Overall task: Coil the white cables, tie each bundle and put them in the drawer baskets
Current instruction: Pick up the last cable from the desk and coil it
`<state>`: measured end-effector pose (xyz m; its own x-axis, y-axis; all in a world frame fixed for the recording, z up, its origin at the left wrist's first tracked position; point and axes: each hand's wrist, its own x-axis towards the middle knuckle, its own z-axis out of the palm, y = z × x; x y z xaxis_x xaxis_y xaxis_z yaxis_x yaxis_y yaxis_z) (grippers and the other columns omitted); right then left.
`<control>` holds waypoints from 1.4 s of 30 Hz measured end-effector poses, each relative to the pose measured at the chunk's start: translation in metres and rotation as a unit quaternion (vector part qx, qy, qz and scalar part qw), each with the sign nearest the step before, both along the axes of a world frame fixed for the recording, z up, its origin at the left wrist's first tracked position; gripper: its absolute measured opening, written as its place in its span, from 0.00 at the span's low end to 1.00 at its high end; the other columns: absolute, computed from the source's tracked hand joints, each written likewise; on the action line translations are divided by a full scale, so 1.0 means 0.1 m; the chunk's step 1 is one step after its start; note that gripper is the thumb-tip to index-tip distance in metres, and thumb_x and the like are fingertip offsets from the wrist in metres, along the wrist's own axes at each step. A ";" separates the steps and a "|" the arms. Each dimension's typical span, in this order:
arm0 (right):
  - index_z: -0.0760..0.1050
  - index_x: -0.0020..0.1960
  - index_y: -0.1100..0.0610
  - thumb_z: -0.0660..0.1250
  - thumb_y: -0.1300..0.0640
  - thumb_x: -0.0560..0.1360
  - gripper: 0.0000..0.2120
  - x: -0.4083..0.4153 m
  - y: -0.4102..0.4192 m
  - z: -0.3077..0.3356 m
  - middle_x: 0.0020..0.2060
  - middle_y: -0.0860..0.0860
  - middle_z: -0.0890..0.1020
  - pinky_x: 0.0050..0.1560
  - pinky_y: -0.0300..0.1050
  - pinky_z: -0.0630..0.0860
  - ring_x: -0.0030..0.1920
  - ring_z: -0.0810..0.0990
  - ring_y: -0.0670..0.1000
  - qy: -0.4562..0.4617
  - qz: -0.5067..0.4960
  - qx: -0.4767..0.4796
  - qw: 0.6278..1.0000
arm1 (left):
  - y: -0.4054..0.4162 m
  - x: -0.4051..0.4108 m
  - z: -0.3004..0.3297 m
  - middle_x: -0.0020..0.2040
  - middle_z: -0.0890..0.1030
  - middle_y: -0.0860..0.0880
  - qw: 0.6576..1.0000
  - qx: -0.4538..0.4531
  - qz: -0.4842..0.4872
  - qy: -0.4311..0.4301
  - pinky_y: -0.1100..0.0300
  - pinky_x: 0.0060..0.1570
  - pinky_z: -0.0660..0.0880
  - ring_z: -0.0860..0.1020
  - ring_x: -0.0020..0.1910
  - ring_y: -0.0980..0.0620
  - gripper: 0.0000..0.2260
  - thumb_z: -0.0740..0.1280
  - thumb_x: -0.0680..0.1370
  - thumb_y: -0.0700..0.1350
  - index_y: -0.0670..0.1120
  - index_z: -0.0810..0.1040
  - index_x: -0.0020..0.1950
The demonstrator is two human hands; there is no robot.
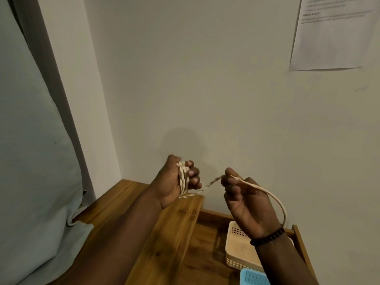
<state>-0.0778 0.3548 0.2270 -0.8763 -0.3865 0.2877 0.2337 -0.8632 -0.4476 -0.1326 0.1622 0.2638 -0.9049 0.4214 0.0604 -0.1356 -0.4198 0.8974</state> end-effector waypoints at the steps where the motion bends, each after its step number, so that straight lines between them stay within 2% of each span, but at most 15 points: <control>1: 0.81 0.52 0.68 0.74 0.67 0.67 0.14 0.01 -0.01 0.00 0.43 0.62 0.83 0.36 0.41 0.82 0.39 0.85 0.54 0.013 -0.035 0.018 0.999 | 0.03 0.02 -0.01 0.33 0.71 0.46 0.999 -0.032 -0.007 0.004 0.56 0.37 0.76 0.74 0.32 0.49 0.13 0.52 0.80 0.50 0.44 0.68 0.42; 5: 0.73 0.64 0.68 0.61 0.63 0.78 0.16 0.07 -0.08 0.12 0.59 0.64 0.80 0.47 0.44 0.80 0.55 0.83 0.57 0.208 -0.076 0.203 0.954 | 0.14 0.22 0.01 0.37 0.84 0.48 0.960 -0.247 -0.007 0.130 0.65 0.35 0.77 0.83 0.37 0.55 0.07 0.66 0.77 0.44 0.40 0.76 0.48; 8: 0.74 0.55 0.71 0.64 0.56 0.78 0.17 0.08 -0.01 0.33 0.38 0.60 0.82 0.32 0.41 0.76 0.32 0.79 0.54 0.275 -0.132 0.368 0.878 | 0.21 0.38 0.01 0.38 0.77 0.37 0.938 -0.292 -0.099 0.160 0.58 0.31 0.73 0.76 0.31 0.43 0.21 0.62 0.75 0.67 0.49 0.77 0.40; 11: 0.79 0.43 0.66 0.64 0.51 0.79 0.18 -0.07 0.01 0.52 0.26 0.51 0.73 0.28 0.38 0.66 0.26 0.67 0.47 0.209 -0.291 0.493 0.793 | 0.33 0.41 -0.06 0.31 0.67 0.48 0.943 -0.275 -0.183 0.027 0.62 0.28 0.60 0.61 0.25 0.55 0.33 0.43 0.69 0.77 0.49 0.69 0.38; 15: 0.80 0.38 0.61 0.66 0.52 0.78 0.15 -0.35 -0.07 0.46 0.26 0.48 0.75 0.29 0.38 0.69 0.30 0.70 0.49 0.110 -0.322 0.521 0.783 | 0.47 0.50 -0.03 0.27 0.64 0.52 0.947 -0.174 -0.268 0.001 0.67 0.25 0.55 0.59 0.21 0.59 0.32 0.43 0.70 0.76 0.48 0.67 0.37; 19: 0.71 0.56 0.59 0.66 0.54 0.78 0.11 -0.45 -0.19 0.21 0.50 0.58 0.78 0.46 0.46 0.76 0.48 0.77 0.55 0.068 -0.249 0.471 0.844 | 0.40 0.51 -0.05 0.25 0.64 0.53 0.946 -0.106 -0.308 -0.003 0.68 0.22 0.56 0.59 0.20 0.59 0.26 0.48 0.78 0.68 0.47 0.65 0.37; 24: 0.63 0.61 0.45 0.68 0.47 0.74 0.19 -0.51 -0.30 -0.09 0.58 0.45 0.67 0.52 0.42 0.74 0.62 0.70 0.52 0.069 -0.372 0.493 0.784 | 0.36 0.49 -0.10 0.24 0.64 0.53 0.948 -0.069 -0.311 -0.016 0.68 0.22 0.55 0.60 0.19 0.60 0.26 0.50 0.78 0.68 0.47 0.65 0.36; 27: 0.61 0.63 0.53 0.70 0.45 0.72 0.27 -0.51 -0.29 -0.09 0.58 0.48 0.68 0.57 0.53 0.76 0.59 0.74 0.53 0.056 -0.389 0.472 0.789 | 0.33 0.47 -0.14 0.24 0.64 0.53 0.953 -0.058 -0.298 -0.020 0.67 0.23 0.53 0.58 0.19 0.59 0.25 0.54 0.77 0.68 0.47 0.66 0.35; 30: 0.60 0.64 0.57 0.67 0.49 0.77 0.23 -0.44 -0.27 -0.04 0.44 0.55 0.78 0.42 0.45 0.78 0.40 0.80 0.48 0.093 -0.305 0.472 0.822 | 0.32 0.46 -0.19 0.24 0.64 0.53 0.954 -0.040 -0.298 -0.016 0.66 0.22 0.53 0.60 0.19 0.59 0.24 0.55 0.78 0.66 0.47 0.66 0.35; 32: 0.64 0.59 0.56 0.68 0.49 0.76 0.20 -0.41 -0.27 -0.04 0.38 0.54 0.81 0.38 0.49 0.78 0.35 0.81 0.53 0.138 -0.309 0.515 0.788 | 0.32 0.46 -0.20 0.23 0.64 0.53 0.956 -0.037 -0.292 -0.009 0.66 0.22 0.53 0.59 0.18 0.59 0.23 0.56 0.79 0.64 0.47 0.64 0.35; 35: 0.74 0.55 0.52 0.66 0.49 0.75 0.11 -0.39 -0.26 -0.09 0.42 0.52 0.83 0.45 0.51 0.80 0.44 0.83 0.52 0.237 -0.417 0.568 0.669 | 0.31 0.44 -0.16 0.23 0.64 0.53 0.954 0.008 -0.299 0.021 0.66 0.22 0.53 0.59 0.18 0.58 0.20 0.56 0.80 0.59 0.47 0.64 0.35; 37: 0.77 0.51 0.50 0.64 0.52 0.76 0.06 -0.31 -0.31 -0.09 0.43 0.48 0.82 0.47 0.42 0.77 0.47 0.81 0.42 0.241 -0.402 0.541 0.698 | 0.31 0.42 -0.10 0.23 0.62 0.52 0.951 0.035 -0.305 0.040 0.67 0.22 0.54 0.59 0.18 0.57 0.20 0.56 0.81 0.57 0.47 0.64 0.34; 38: 0.77 0.49 0.51 0.62 0.55 0.79 0.05 -0.25 -0.35 -0.06 0.43 0.48 0.82 0.48 0.43 0.77 0.49 0.81 0.43 0.196 -0.365 0.500 0.761 | 0.30 0.41 -0.08 0.23 0.61 0.51 0.950 0.044 -0.304 0.050 0.66 0.22 0.54 0.58 0.18 0.57 0.20 0.56 0.81 0.57 0.47 0.64 0.34; 40: 0.79 0.53 0.57 0.56 0.52 0.83 0.15 -0.16 -0.39 -0.05 0.48 0.57 0.84 0.53 0.52 0.80 0.54 0.82 0.56 0.079 -0.241 0.387 0.887 | 0.28 0.37 -0.05 0.23 0.60 0.51 0.953 0.054 -0.289 0.072 0.66 0.22 0.53 0.56 0.18 0.56 0.19 0.59 0.80 0.58 0.48 0.65 0.34; 42: 0.78 0.59 0.61 0.49 0.43 0.82 0.26 -0.09 -0.45 -0.10 0.53 0.61 0.83 0.55 0.53 0.80 0.55 0.82 0.59 0.031 -0.189 0.311 0.931 | 0.23 0.32 -0.03 0.23 0.59 0.51 0.961 0.073 -0.251 0.088 0.66 0.21 0.54 0.57 0.17 0.56 0.19 0.61 0.79 0.58 0.48 0.66 0.33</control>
